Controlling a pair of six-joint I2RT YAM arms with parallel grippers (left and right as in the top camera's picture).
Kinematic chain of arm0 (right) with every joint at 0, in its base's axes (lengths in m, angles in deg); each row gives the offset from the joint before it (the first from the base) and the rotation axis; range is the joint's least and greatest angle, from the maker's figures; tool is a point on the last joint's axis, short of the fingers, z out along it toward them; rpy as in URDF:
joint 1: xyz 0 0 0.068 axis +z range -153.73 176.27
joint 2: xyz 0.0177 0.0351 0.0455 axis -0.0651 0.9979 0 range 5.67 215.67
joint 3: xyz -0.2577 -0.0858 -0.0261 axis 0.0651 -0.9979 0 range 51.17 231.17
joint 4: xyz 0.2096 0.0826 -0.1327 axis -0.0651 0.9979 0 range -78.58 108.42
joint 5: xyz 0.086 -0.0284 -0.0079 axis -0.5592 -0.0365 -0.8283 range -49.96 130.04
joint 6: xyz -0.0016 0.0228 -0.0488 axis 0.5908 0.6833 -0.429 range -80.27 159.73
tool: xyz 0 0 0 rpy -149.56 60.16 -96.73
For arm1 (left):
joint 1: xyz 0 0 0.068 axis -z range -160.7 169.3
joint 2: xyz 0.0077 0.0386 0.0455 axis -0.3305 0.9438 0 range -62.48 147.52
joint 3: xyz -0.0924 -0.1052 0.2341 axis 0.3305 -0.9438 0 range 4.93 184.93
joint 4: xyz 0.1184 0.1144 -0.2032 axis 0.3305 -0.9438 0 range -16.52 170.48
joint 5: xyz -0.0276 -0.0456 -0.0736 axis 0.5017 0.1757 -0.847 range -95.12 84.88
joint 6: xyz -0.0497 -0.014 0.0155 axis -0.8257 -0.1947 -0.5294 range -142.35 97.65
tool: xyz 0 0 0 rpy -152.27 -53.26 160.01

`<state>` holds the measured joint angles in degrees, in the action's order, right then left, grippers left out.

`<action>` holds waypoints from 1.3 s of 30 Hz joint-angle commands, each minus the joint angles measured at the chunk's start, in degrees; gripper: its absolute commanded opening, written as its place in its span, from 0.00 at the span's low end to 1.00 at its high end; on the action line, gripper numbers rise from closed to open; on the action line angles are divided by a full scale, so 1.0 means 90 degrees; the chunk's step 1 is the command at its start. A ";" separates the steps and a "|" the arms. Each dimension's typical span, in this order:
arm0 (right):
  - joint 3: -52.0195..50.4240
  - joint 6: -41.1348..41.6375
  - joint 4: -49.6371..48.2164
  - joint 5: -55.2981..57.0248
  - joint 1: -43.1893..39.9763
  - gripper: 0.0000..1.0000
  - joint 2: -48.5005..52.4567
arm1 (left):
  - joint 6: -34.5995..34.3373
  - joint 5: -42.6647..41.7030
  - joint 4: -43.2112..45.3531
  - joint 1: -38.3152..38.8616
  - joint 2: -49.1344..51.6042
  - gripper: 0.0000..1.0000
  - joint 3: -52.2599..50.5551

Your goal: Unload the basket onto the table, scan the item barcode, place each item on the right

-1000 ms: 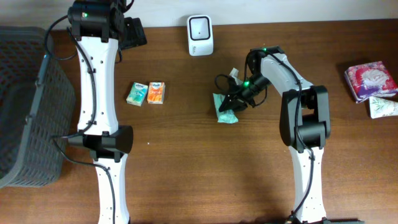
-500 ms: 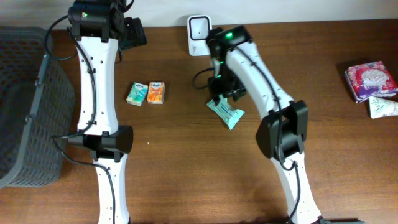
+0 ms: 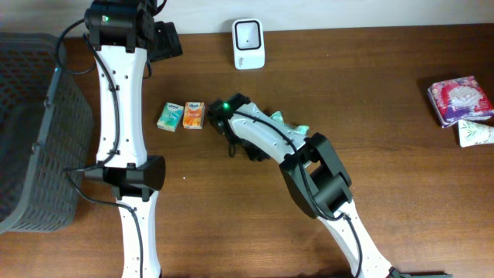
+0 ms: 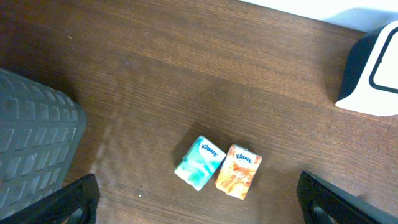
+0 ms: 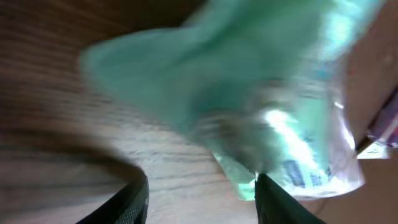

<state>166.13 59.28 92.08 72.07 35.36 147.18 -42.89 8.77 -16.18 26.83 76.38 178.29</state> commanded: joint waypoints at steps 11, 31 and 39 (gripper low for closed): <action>-0.0015 0.0338 -0.0148 0.2210 0.0073 0.52 -0.0117 | 0.0034 0.0002 -0.0007 0.0019 -0.0027 0.99 0.0012; 0.2261 -0.2667 0.0117 -0.7293 -0.2361 0.04 -0.0148 | 0.0032 0.0002 -0.0005 0.0024 -0.0027 0.99 0.0012; -0.0379 -0.2725 -0.0211 -0.8956 -0.5032 0.35 -0.0090 | 0.0034 0.0002 -0.0005 0.0024 -0.0027 0.99 0.0012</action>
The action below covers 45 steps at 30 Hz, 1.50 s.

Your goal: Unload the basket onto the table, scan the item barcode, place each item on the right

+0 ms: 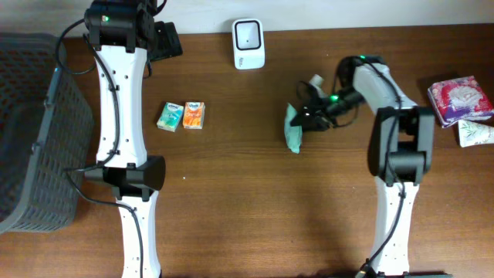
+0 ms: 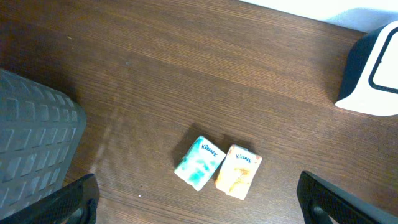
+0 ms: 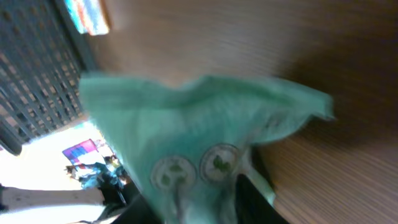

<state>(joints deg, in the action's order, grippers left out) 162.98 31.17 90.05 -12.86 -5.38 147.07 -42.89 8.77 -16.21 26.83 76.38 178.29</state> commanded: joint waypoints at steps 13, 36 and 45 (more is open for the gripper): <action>0.1093 0.0311 0.1066 0.2596 -0.1154 0.99 -0.0668 | 0.0034 0.0002 -0.0005 0.0027 -0.0027 0.99 0.0012; 0.0253 0.1137 -0.0680 0.2977 0.0134 0.04 -0.2174 | 0.0034 0.0002 -0.0002 0.0019 -0.0027 0.99 0.0012; 0.0206 0.4121 -0.0913 0.8701 0.3245 0.68 -0.1501 | 0.0034 0.0002 -0.0002 0.0019 -0.0027 0.99 0.0012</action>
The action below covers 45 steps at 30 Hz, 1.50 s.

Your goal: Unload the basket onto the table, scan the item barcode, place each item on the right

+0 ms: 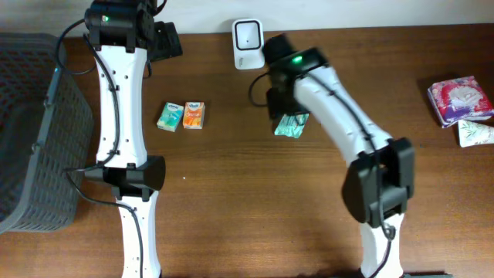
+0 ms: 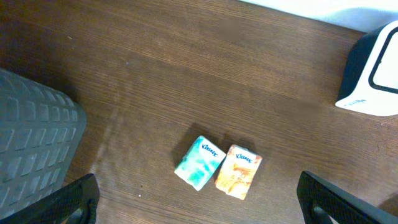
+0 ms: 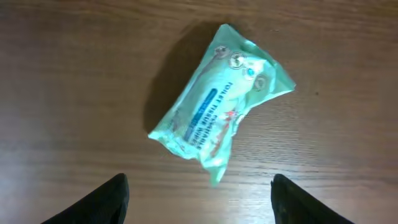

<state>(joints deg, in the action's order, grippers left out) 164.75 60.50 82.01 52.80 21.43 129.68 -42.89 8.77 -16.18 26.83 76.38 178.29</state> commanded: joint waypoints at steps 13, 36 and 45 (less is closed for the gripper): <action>-0.0374 -0.0947 -0.0347 -0.5226 -0.2419 0.75 0.0811 | 0.0032 0.0002 -0.0007 0.0019 -0.0027 0.99 0.0012; -0.1020 0.1078 0.0685 0.1440 -0.0823 0.18 0.0797 | 0.0034 0.0002 -0.0007 0.0032 -0.0027 0.99 0.0012; 0.1168 0.0469 0.1166 -0.0685 0.0005 0.59 0.0799 | 0.0032 0.0002 -0.0007 0.0019 -0.0027 0.99 0.0012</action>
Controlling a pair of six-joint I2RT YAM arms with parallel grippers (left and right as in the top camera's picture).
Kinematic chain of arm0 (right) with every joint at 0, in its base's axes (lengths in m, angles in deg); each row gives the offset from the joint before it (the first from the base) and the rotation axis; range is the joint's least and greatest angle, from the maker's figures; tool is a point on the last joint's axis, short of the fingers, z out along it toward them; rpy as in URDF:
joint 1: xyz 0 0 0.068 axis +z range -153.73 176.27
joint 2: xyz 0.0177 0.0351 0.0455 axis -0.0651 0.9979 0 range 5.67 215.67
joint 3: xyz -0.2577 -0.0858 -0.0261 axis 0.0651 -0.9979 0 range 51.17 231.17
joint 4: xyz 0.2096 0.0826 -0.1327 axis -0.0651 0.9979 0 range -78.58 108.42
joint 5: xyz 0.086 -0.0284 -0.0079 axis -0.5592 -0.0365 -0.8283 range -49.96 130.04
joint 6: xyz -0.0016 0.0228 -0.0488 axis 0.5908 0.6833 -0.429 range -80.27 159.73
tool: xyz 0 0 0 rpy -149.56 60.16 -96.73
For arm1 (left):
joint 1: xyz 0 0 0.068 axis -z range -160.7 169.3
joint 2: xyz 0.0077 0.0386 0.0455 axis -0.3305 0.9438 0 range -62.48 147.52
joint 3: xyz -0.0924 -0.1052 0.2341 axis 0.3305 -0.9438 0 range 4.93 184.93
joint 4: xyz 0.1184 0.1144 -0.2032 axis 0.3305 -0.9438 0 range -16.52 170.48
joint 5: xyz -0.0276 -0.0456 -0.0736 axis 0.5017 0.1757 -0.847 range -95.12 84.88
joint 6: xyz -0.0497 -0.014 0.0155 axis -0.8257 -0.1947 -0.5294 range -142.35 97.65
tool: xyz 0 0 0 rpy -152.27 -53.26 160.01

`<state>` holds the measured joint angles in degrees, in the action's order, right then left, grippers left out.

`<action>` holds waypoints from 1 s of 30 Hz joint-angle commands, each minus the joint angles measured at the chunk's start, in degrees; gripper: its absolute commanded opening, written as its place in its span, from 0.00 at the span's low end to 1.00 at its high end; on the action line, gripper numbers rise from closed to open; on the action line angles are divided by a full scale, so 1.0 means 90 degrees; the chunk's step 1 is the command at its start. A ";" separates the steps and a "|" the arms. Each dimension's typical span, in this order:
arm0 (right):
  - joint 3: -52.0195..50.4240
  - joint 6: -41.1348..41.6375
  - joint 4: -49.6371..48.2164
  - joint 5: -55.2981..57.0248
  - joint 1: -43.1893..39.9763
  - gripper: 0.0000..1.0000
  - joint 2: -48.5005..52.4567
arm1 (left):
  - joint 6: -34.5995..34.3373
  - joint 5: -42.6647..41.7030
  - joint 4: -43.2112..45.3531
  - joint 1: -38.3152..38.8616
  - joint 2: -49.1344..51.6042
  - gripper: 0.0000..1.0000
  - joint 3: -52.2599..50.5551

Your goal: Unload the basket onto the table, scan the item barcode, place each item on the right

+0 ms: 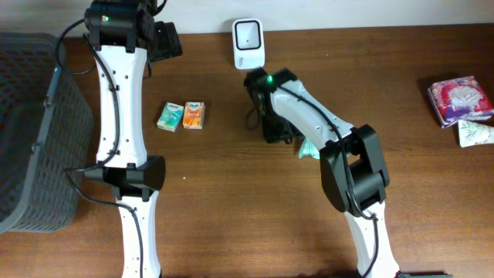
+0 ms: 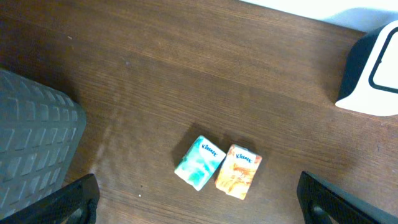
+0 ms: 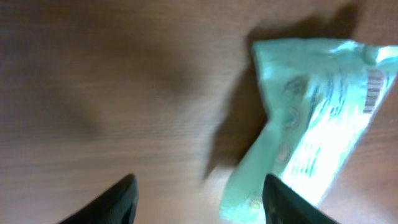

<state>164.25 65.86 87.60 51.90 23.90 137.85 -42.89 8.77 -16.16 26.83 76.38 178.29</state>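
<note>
The item is a green wipes packet lying on the wooden table below and right of the white barcode scanner. In the right wrist view the packet lies at the right, with a barcode showing at its far end. My right gripper is low over the table just left of the packet. It is open, and the packet's near end reaches in beside the right finger. My left gripper hangs open high over the back left, holding nothing.
A teal tissue pack and an orange one lie side by side left of centre. A dark mesh basket fills the left edge. Two more tissue packs sit at the far right.
My right gripper has moved from over the packet, near the scanner, to a lower spot just left of it. The packet now lies a little nearer and further right, barcode showing. Left arm unchanged.
First my right gripper was beside the two small tissue packs with the green packet close against its fingers. Then the arm reached from the right, still close on the packet at mid-table. Later the packet lay free under the open gripper below the scanner, and now beside it.
</note>
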 commanded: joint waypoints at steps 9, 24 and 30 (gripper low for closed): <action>0.0610 -0.3937 0.1588 -0.4391 -0.3495 0.72 -0.0092 | 0.0034 0.0002 -0.0007 0.0022 -0.0027 0.99 0.0012; -0.1095 -0.3925 -0.0979 -0.5625 -0.2023 0.58 -0.0092 | 0.0034 0.0002 -0.0010 0.0027 -0.0027 0.99 0.0012; 0.0131 -0.2380 0.0418 -0.5411 -0.2278 0.61 -0.0095 | 0.0034 0.0002 -0.0010 0.0024 -0.0027 0.99 0.0012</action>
<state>167.59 38.76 91.38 2.66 3.47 137.52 -42.89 8.79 -16.18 26.83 76.38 178.29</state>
